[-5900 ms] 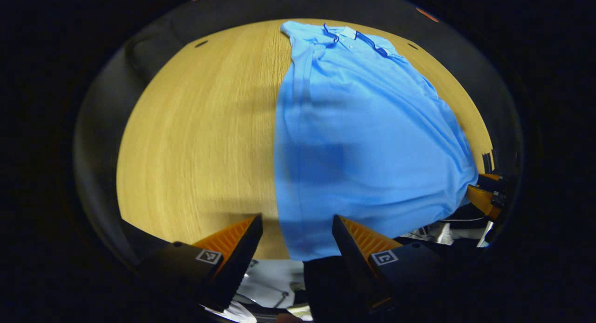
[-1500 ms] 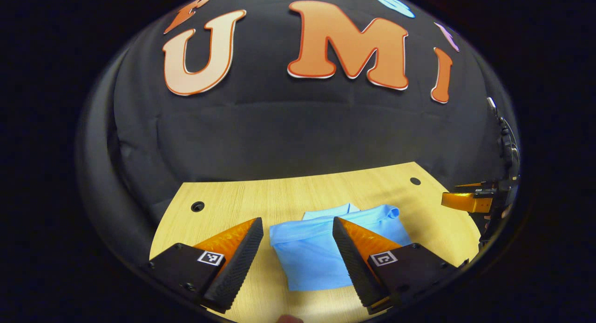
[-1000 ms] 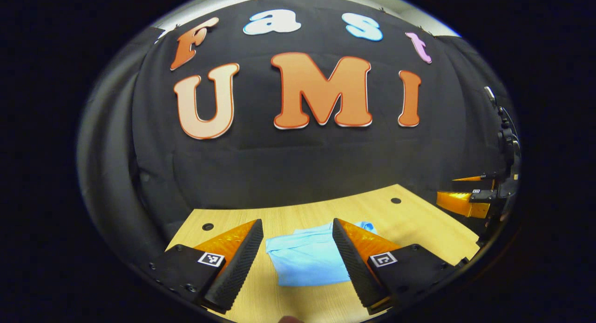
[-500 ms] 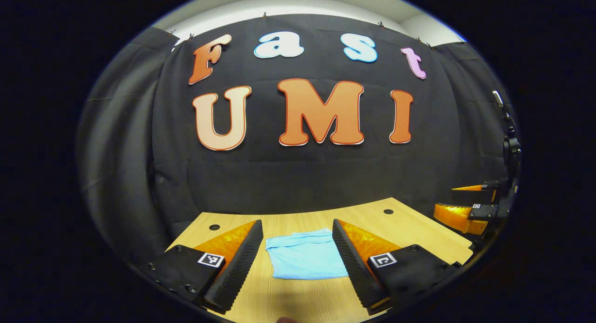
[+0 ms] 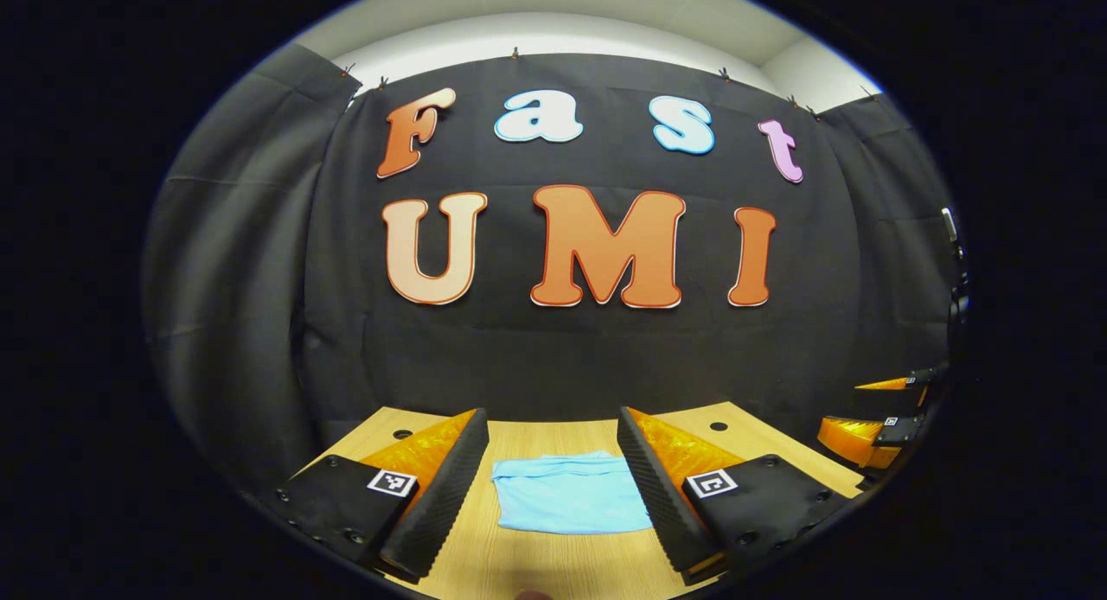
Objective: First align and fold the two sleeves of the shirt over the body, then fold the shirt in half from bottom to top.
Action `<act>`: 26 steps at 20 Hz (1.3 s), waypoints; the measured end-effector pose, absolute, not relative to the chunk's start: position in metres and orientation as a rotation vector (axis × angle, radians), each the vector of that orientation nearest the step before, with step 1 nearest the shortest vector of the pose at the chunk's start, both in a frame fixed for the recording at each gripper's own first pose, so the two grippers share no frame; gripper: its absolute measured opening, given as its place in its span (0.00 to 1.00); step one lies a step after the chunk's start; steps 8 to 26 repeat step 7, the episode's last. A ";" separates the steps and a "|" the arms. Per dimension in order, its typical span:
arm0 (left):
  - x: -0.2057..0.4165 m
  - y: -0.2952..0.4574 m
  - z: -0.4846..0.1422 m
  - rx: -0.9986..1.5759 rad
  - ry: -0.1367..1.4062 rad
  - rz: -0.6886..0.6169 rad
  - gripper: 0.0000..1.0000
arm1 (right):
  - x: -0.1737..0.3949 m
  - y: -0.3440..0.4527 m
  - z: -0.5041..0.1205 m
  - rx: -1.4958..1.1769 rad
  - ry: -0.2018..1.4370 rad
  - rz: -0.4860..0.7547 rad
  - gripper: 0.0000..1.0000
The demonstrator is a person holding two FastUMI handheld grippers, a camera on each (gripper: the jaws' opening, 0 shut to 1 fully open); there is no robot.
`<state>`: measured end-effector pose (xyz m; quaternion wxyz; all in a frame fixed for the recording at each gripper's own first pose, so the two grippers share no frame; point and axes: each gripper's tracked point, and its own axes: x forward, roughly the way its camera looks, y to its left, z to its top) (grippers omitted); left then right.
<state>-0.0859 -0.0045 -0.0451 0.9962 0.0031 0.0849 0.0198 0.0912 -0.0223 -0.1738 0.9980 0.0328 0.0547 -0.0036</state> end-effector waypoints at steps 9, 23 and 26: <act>-0.101 0.001 -0.036 0.053 0.121 0.043 0.95 | 0.085 -0.019 -0.167 0.026 0.074 0.016 0.94; -0.101 0.001 -0.036 0.053 0.121 0.043 0.95 | 0.085 -0.019 -0.167 0.026 0.074 0.016 0.94; -0.101 0.001 -0.036 0.053 0.121 0.043 0.95 | 0.085 -0.019 -0.167 0.026 0.074 0.016 0.94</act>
